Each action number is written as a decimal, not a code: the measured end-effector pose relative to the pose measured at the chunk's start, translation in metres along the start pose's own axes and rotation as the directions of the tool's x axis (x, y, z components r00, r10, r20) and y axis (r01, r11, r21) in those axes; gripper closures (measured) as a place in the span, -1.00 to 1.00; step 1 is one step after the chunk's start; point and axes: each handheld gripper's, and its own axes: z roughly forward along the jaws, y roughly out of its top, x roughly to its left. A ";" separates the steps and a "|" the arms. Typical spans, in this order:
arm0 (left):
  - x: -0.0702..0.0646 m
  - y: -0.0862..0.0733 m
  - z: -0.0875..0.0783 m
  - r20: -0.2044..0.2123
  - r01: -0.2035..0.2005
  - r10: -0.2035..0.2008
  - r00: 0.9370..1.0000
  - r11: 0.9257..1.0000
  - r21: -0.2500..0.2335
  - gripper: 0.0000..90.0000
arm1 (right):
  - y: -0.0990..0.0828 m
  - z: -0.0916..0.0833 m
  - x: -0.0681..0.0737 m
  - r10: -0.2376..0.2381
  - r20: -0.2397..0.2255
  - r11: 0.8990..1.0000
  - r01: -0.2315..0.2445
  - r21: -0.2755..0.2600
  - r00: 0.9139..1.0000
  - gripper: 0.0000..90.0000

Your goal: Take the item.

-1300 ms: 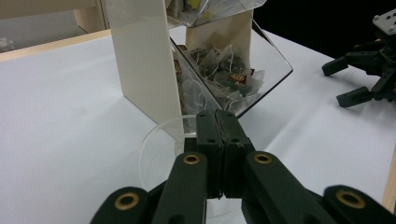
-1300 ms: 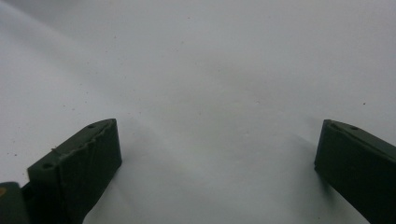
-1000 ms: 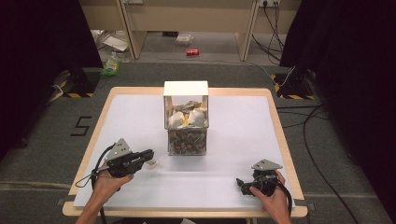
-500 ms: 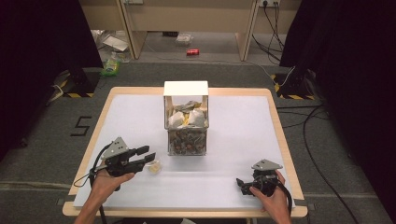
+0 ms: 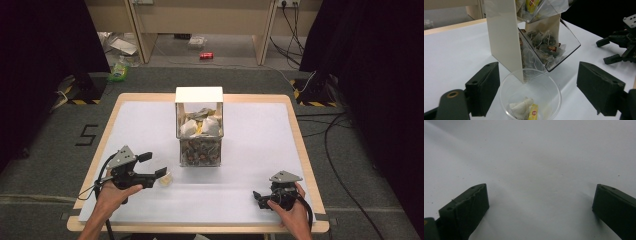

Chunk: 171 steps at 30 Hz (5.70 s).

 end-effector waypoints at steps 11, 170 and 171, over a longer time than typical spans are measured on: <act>0.008 -0.002 -0.010 -0.027 0.029 -0.029 0.999 0.999 -0.014 -0.67 | 0.000 0.000 0.000 0.000 0.000 1.000 0.000 0.000 1.000 -0.97; 0.027 -0.126 -0.062 -0.185 0.089 -0.059 0.981 0.983 0.158 -0.66 | 0.000 0.000 0.000 -0.004 0.002 1.000 0.004 -0.002 1.000 -0.97; 0.027 -0.126 -0.062 -0.185 0.089 -0.059 0.981 0.983 0.158 -0.66 | 0.000 0.000 0.000 -0.004 0.002 1.000 0.004 -0.002 1.000 -0.97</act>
